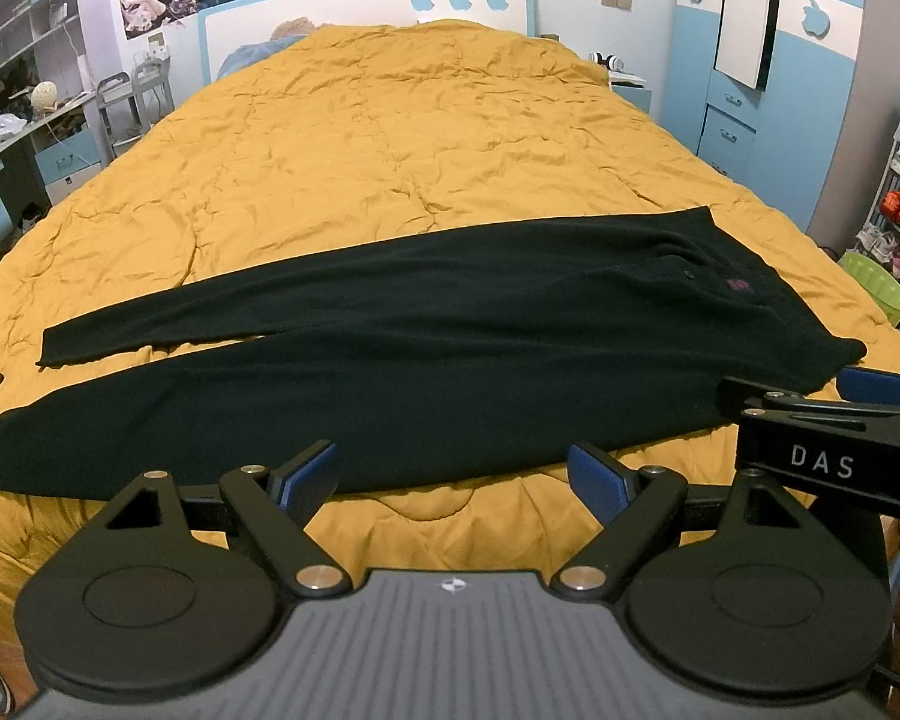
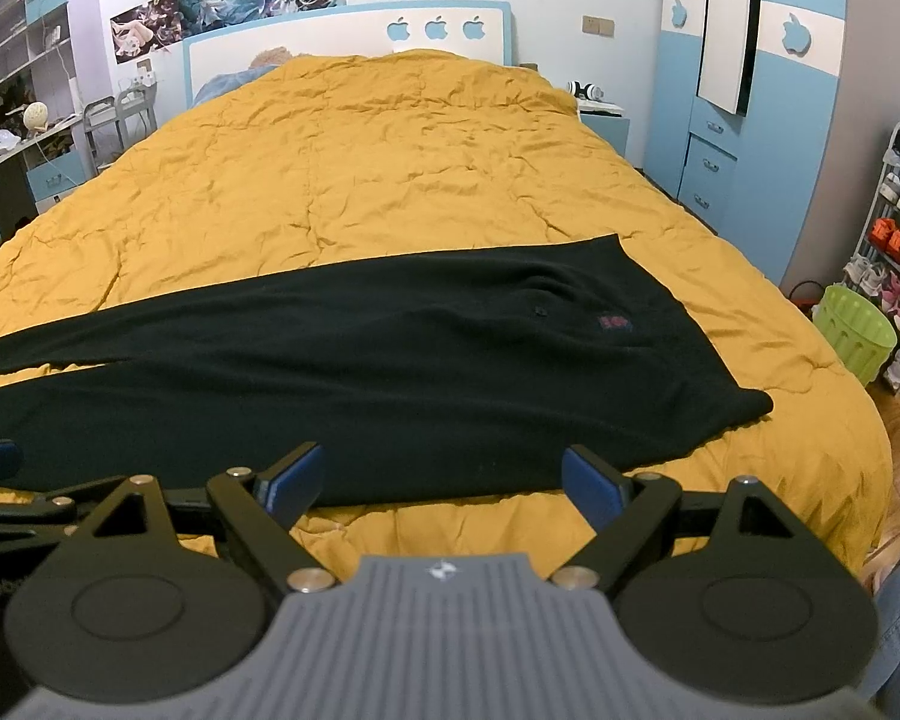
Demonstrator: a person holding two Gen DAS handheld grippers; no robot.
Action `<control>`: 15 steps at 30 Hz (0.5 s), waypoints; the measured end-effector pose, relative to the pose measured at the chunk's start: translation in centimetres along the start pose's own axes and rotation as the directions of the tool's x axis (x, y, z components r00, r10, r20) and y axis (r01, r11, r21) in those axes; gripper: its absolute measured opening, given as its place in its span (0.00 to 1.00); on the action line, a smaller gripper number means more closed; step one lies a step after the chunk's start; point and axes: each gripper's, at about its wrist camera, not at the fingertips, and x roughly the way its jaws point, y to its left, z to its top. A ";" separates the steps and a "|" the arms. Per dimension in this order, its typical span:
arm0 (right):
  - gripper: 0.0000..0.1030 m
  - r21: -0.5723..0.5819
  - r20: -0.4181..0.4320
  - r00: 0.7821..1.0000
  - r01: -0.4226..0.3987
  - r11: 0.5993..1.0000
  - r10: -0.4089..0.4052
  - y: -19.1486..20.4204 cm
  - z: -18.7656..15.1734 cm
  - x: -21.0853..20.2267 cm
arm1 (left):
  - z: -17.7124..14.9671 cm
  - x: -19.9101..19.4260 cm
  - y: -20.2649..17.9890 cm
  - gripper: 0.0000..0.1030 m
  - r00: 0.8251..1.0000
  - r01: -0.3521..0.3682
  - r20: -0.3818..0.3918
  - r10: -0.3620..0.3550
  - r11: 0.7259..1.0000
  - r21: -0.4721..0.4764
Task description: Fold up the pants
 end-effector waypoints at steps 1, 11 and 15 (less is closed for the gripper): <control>0.80 0.000 0.001 1.000 -0.001 1.000 0.001 0.0 0.0 0.0 | 0.0 0.1 -0.2 0.97 1.000 0.000 0.000 0.000 1.000 -0.002; 0.80 0.019 -0.023 1.000 0.021 1.000 -0.020 -3.1 -0.1 3.1 | -0.6 3.0 5.0 0.97 0.999 -0.010 -0.044 0.005 0.994 -0.107; 0.80 0.067 -0.043 0.997 0.060 0.996 -0.057 -6.3 -0.3 5.4 | -1.7 4.2 9.2 0.97 0.994 -0.077 -0.095 0.062 0.983 -0.165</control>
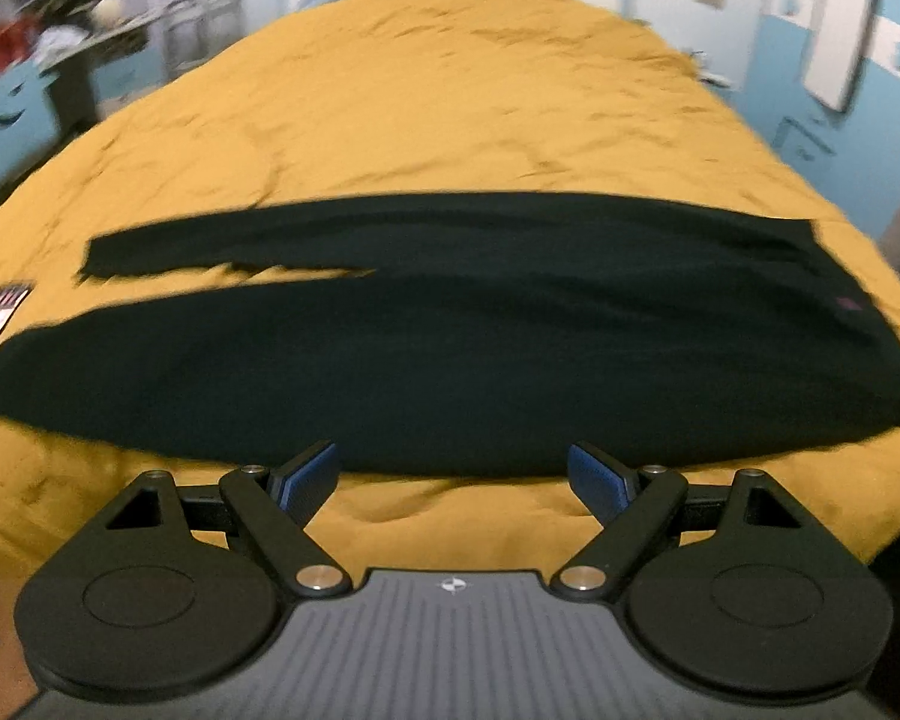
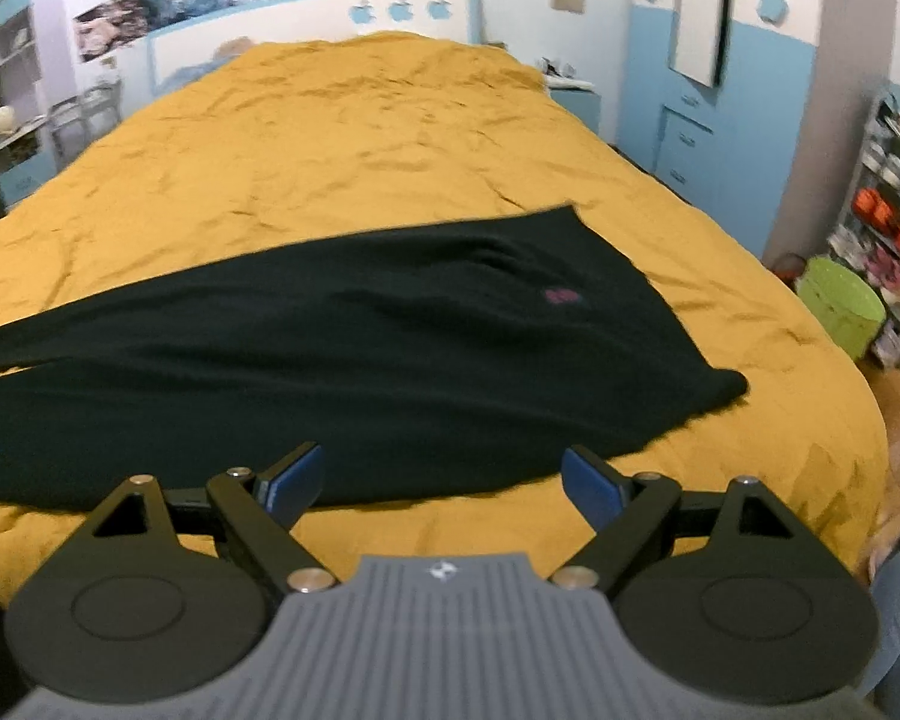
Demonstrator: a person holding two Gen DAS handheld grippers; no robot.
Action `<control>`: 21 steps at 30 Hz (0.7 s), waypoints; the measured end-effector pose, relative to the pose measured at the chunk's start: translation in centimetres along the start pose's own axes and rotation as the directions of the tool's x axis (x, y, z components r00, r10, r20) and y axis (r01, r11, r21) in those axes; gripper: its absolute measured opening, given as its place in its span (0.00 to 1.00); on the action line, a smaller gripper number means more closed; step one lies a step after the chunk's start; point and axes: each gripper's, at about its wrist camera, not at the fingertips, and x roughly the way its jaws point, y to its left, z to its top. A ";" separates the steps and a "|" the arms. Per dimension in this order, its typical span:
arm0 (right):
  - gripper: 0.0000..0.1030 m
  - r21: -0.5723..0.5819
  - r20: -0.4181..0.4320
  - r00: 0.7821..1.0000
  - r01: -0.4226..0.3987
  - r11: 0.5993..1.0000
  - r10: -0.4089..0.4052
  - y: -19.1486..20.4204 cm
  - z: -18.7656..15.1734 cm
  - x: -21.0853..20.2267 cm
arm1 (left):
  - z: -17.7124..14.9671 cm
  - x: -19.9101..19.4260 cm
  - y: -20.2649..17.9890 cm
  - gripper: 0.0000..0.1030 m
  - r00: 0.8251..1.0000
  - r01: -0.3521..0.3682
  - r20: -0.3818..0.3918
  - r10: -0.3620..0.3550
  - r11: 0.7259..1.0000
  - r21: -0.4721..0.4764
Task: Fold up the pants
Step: 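Move both grippers to the hems of the black pants legs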
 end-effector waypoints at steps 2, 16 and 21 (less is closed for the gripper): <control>0.80 0.035 -0.007 1.000 0.021 0.999 -0.021 -1.7 0.0 1.2 | -0.1 0.5 2.7 0.97 0.999 -0.039 -0.013 0.038 0.999 -0.036; 0.80 0.132 0.074 0.991 0.099 0.986 -0.109 -11.6 -0.3 8.0 | -1.0 1.8 24.5 0.87 0.973 -0.206 -0.015 0.231 0.838 -0.506; 0.80 0.231 0.035 0.995 0.083 0.969 -0.093 -14.0 0.1 9.3 | -2.0 2.5 28.6 0.87 0.988 -0.116 0.006 0.155 0.764 -0.635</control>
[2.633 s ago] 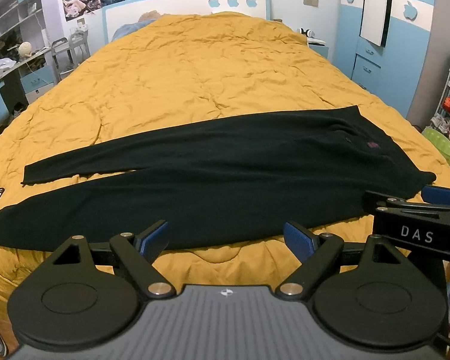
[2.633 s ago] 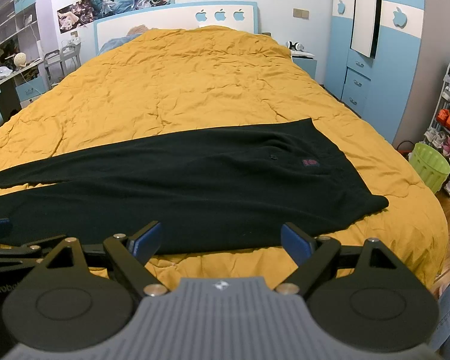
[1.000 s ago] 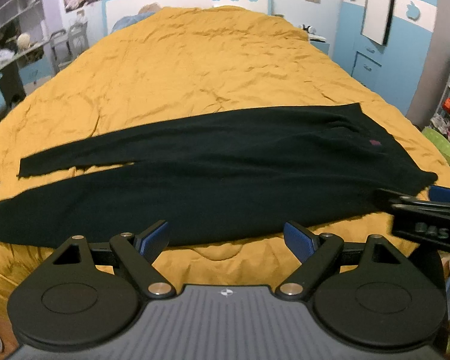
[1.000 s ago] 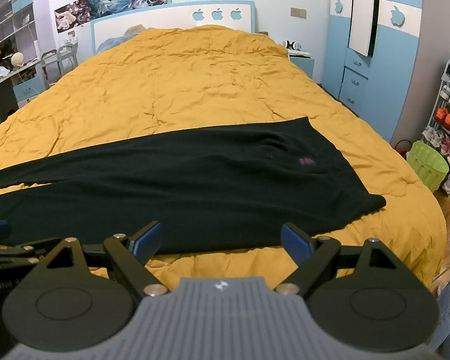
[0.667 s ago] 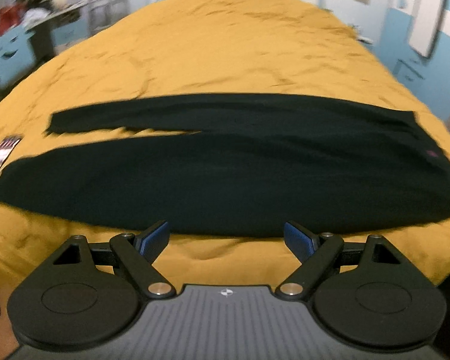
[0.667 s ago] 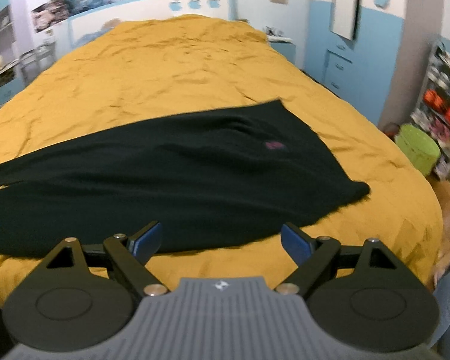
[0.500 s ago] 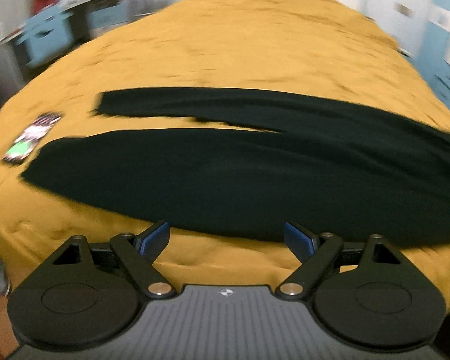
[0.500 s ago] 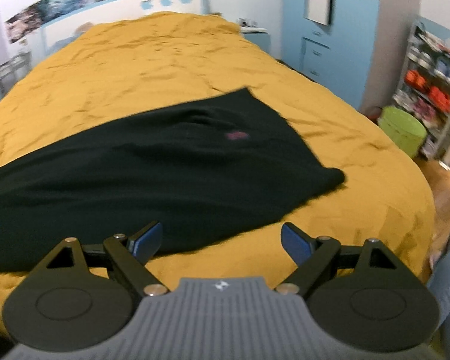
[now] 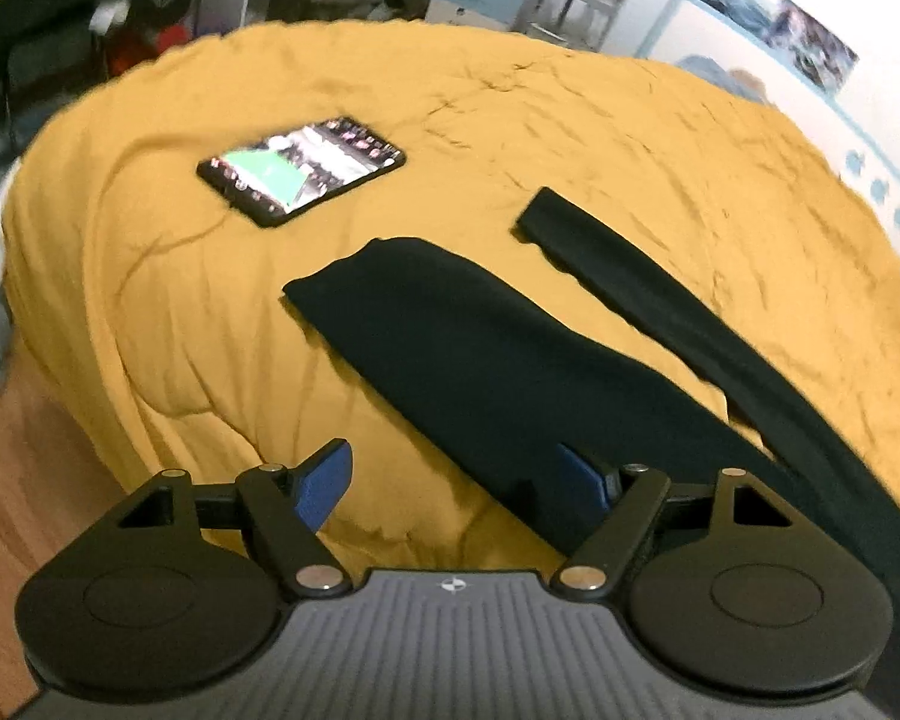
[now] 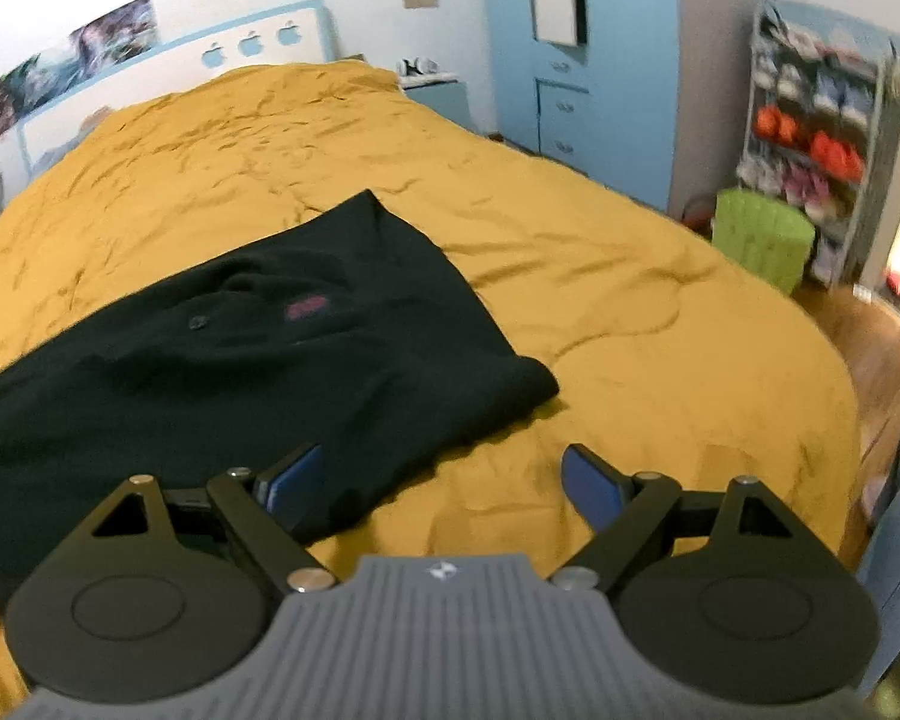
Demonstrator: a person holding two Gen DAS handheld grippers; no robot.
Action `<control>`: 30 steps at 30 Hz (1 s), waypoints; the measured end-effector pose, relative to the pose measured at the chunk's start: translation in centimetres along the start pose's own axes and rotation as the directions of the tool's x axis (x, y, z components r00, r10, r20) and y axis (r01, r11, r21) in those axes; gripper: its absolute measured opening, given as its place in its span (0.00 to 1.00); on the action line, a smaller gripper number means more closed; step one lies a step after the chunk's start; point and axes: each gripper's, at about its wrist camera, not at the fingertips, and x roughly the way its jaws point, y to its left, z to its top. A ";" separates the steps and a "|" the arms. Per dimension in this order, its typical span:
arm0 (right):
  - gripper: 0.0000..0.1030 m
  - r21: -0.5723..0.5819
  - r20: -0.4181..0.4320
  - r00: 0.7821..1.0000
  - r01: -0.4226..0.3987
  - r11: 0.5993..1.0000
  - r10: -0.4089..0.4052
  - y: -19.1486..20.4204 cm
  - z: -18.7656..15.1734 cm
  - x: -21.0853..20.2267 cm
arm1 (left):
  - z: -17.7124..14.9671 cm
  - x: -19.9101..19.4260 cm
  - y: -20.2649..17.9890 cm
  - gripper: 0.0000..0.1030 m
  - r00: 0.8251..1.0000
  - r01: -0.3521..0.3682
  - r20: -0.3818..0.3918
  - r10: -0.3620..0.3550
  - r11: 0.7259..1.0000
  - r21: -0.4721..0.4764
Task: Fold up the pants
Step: 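Move both grippers to the hems of the black pants legs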
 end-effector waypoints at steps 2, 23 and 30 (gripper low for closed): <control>0.81 0.038 -0.009 1.000 -0.012 0.999 0.013 -0.3 0.4 0.5 | 0.2 0.9 0.6 0.87 1.000 0.027 -0.008 -0.027 0.999 -0.032; 0.62 0.568 0.088 0.955 -0.282 0.773 0.284 -6.4 0.6 0.6 | 1.0 3.4 5.7 0.60 0.976 0.217 0.098 -0.194 0.888 -0.406; 0.49 0.597 0.042 0.956 -0.257 0.760 0.290 -6.2 0.1 1.3 | -0.1 2.9 6.6 0.42 0.969 0.245 0.140 -0.203 0.867 -0.434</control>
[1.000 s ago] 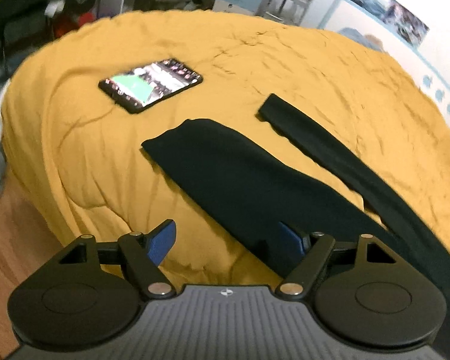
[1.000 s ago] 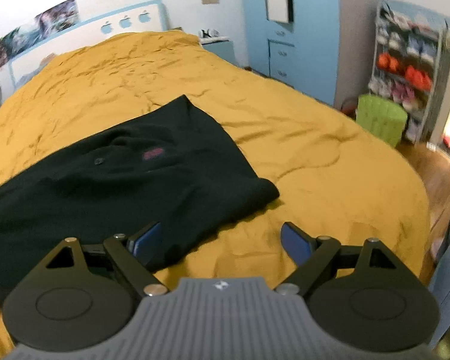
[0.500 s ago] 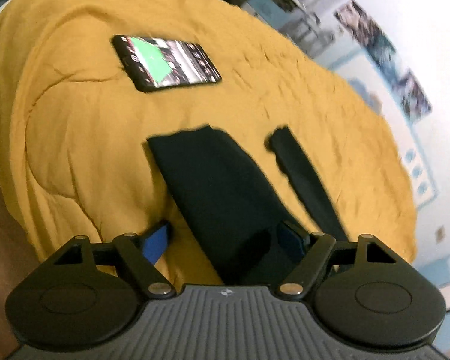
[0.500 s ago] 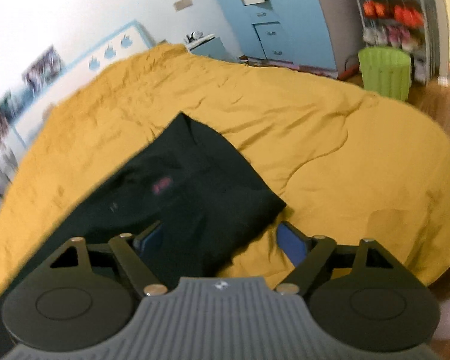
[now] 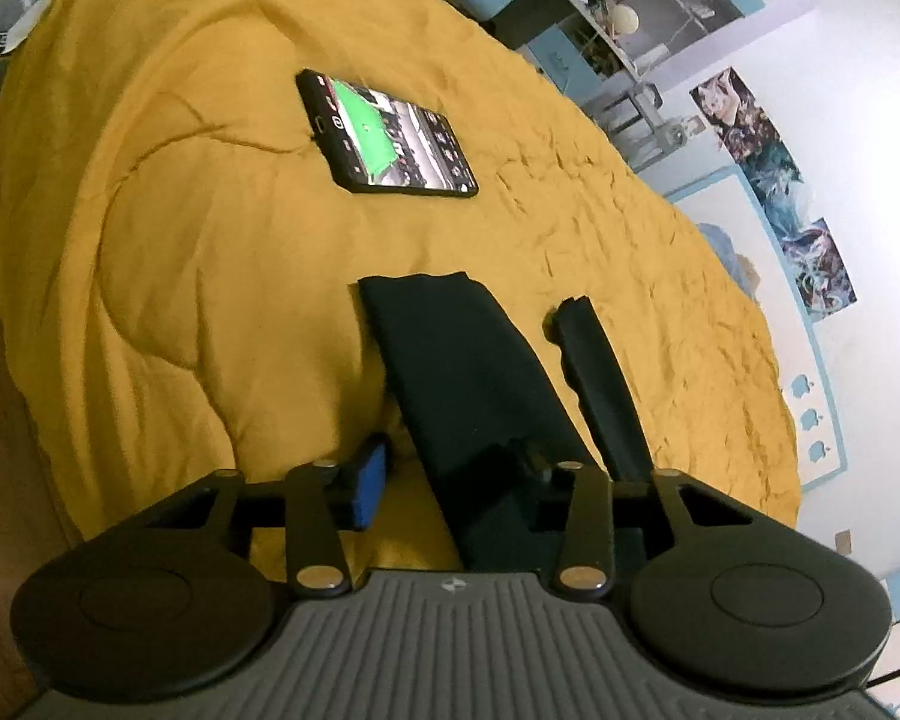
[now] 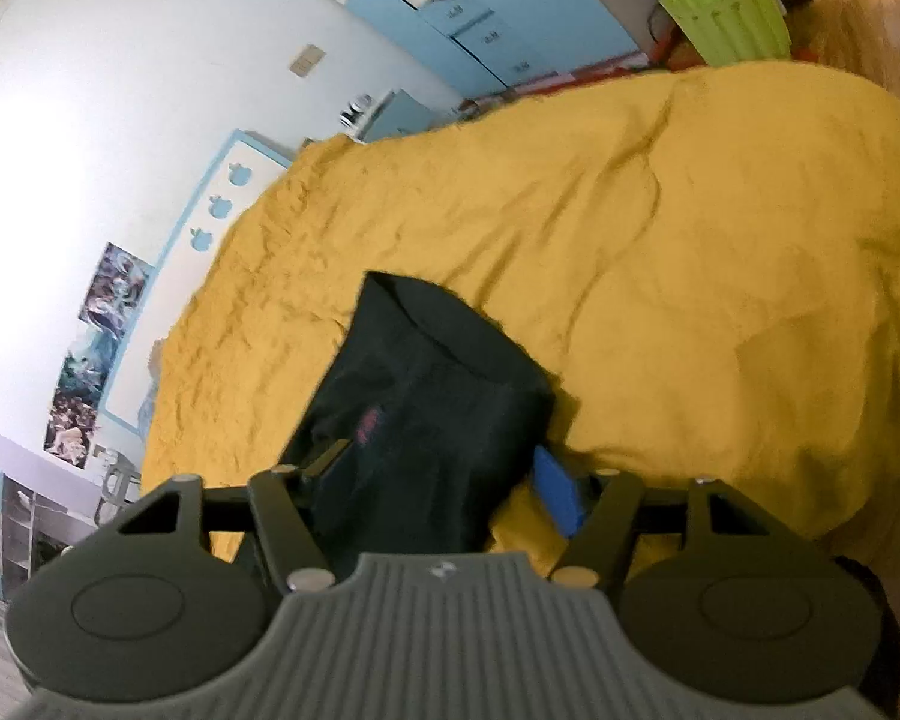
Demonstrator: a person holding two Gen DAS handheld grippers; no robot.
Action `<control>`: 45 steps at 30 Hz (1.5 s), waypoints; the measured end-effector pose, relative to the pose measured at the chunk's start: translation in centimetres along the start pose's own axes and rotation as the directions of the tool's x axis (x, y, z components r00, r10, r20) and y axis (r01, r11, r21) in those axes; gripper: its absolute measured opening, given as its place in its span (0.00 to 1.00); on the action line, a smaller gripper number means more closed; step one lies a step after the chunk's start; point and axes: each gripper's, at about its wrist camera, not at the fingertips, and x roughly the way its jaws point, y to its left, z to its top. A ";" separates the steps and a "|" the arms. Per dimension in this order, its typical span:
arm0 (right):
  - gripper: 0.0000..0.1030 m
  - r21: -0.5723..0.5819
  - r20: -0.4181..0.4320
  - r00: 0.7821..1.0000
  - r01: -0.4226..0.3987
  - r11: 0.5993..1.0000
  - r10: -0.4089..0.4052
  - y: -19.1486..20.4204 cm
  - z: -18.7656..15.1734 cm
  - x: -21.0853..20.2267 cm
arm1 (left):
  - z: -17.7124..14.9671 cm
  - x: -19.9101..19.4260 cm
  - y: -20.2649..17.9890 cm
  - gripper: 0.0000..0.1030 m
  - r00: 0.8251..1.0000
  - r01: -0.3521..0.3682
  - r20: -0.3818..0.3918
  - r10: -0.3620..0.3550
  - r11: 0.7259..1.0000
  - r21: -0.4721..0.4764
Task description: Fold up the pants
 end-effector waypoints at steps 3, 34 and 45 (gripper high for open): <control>0.41 -0.018 -0.022 0.999 0.044 0.999 -0.044 0.0 -0.5 0.4 | -0.1 0.1 0.0 0.41 1.000 0.007 0.011 -0.007 1.000 0.004; 0.00 0.092 -0.038 0.980 -0.193 0.977 0.198 4.7 5.4 0.8 | 4.8 1.8 -10.0 0.00 0.998 0.048 -0.047 -0.043 0.994 0.103; 0.00 0.172 -0.151 0.968 -0.172 0.970 0.199 9.8 11.1 8.5 | 8.8 10.5 -13.7 0.00 0.982 -0.069 -0.179 0.065 0.997 -0.016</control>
